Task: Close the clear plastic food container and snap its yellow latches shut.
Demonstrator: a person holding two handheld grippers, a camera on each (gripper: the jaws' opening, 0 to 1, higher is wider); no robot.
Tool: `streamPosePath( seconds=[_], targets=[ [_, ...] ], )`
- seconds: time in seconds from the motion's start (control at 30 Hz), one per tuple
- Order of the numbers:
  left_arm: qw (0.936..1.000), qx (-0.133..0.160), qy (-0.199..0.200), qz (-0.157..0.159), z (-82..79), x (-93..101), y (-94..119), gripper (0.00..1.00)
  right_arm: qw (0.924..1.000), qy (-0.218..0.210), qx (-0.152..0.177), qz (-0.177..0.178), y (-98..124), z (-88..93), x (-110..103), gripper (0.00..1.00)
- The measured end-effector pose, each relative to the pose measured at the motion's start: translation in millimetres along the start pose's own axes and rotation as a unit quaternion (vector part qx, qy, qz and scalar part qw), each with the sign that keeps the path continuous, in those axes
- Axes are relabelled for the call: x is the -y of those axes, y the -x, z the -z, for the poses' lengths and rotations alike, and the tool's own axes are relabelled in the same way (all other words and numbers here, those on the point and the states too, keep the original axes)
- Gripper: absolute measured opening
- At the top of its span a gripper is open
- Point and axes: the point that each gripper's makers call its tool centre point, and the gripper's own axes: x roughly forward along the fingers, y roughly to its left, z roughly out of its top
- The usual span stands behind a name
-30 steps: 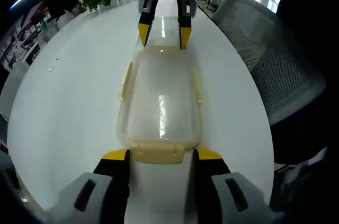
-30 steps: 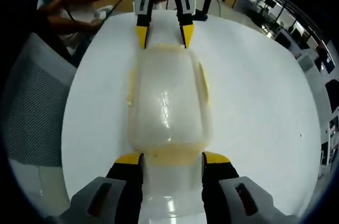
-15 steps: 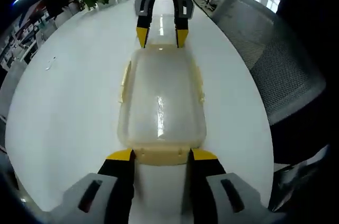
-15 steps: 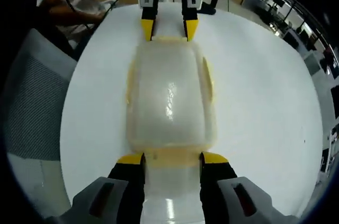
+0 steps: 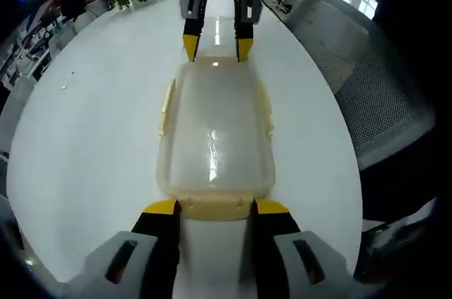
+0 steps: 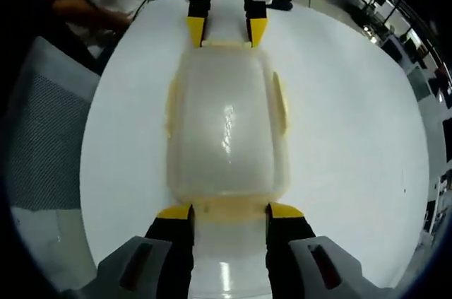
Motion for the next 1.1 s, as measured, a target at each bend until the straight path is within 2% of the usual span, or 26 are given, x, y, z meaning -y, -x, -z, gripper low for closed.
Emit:
streamPosePath(
  seconds=[0.13, 0.7, 1.1],
  targets=[
    [1.0000, -0.002, -0.008, -0.001, 1.7, 2.0, 1.8, 0.38, 0.9999, -0.005, 0.005, -0.012, 3.2, -2.8, -4.2, 0.39],
    [1.0000, -0.001, 0.000, -0.008, 1.0, 5.7, 16.8, 0.37, 0.9995, -0.001, 0.030, -0.008, 16.2, -13.0, -5.5, 0.38],
    [0.9997, 0.001, 0.007, -0.022, -7.6, 4.9, 29.9, 0.37, 0.9989, 0.008, 0.045, -0.003, 29.0, -15.0, -0.3, 0.38]
  ],
)
